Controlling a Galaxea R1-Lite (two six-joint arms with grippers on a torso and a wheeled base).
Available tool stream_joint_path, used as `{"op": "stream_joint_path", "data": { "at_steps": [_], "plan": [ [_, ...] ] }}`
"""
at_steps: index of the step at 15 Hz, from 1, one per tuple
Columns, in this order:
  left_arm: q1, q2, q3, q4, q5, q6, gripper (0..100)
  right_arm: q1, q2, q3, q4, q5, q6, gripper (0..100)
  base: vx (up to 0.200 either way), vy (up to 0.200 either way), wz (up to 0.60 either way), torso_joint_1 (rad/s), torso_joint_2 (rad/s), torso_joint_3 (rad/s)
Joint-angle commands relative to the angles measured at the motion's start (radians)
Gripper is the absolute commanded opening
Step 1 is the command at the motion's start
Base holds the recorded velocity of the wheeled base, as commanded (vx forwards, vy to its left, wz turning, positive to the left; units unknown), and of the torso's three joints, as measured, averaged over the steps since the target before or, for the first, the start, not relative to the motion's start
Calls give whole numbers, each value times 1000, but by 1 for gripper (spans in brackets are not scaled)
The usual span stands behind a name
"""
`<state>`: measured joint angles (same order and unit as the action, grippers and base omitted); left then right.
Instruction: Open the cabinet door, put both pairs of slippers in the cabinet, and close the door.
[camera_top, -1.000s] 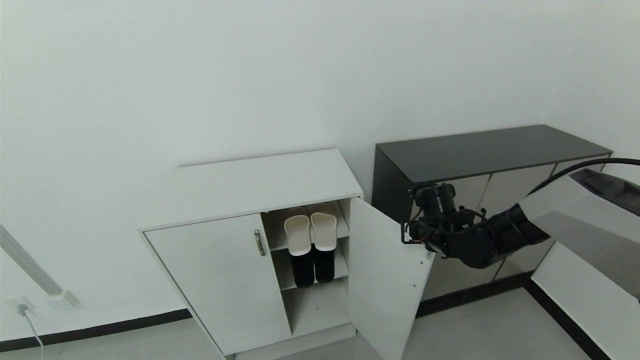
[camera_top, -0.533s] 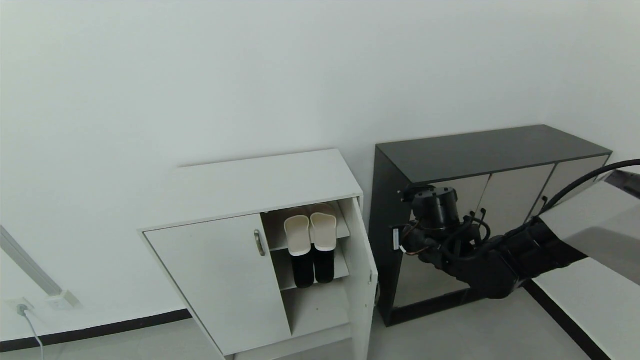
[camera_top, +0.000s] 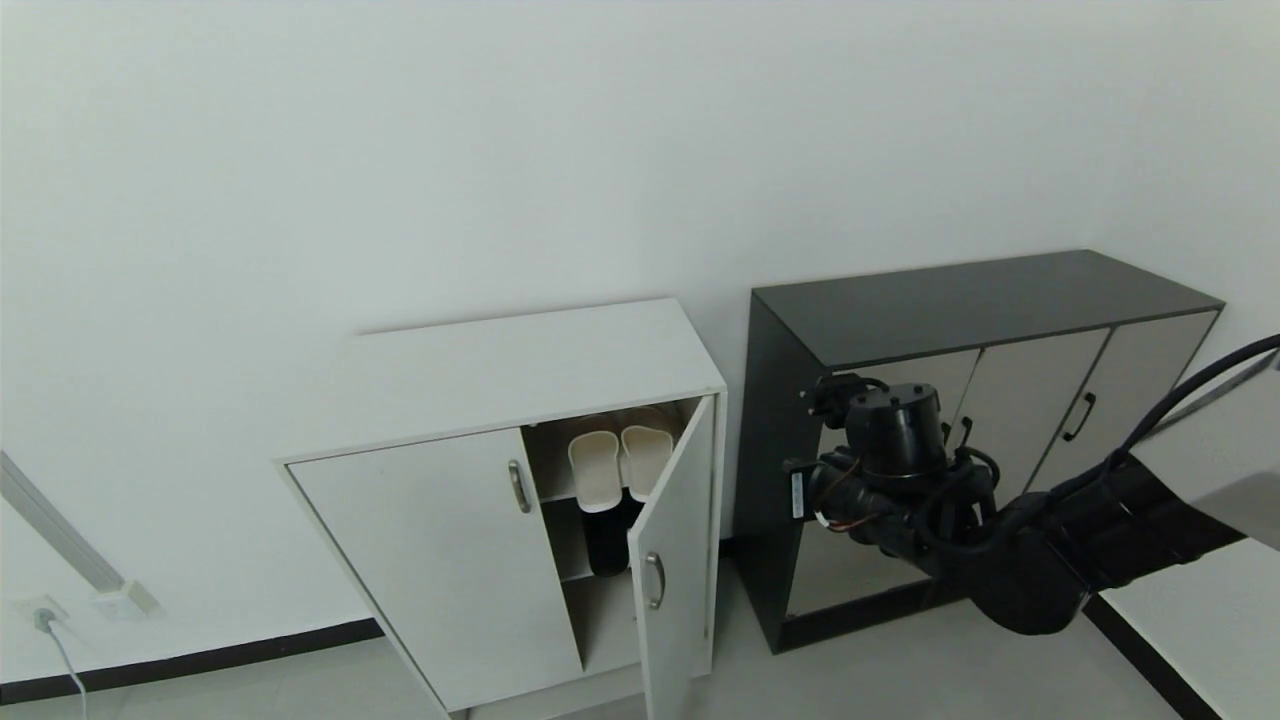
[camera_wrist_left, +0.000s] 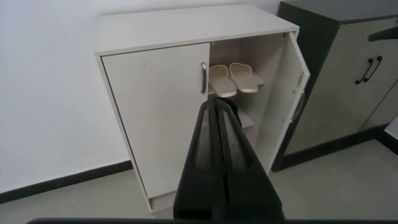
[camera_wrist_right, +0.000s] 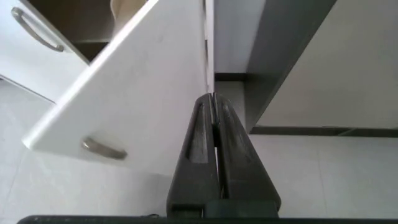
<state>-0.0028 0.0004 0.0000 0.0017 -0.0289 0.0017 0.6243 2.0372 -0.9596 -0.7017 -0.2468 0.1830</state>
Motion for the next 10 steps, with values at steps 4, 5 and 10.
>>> {"op": "stream_joint_path", "data": {
  "at_steps": [4,5,10],
  "plan": [
    [0,1,0,0,0,0,0,57,-9,16,-1,0,1,0,0,0,600,1,2,2],
    [0,1,0,0,1,0,0,60,-8,16,-1,0,0,0,0,0,600,2,7,-2],
    [0,1,0,0,0,1,0,60,-9,58,-58,6,-28,0,0,0,360,2,0,1]
  ]
}}
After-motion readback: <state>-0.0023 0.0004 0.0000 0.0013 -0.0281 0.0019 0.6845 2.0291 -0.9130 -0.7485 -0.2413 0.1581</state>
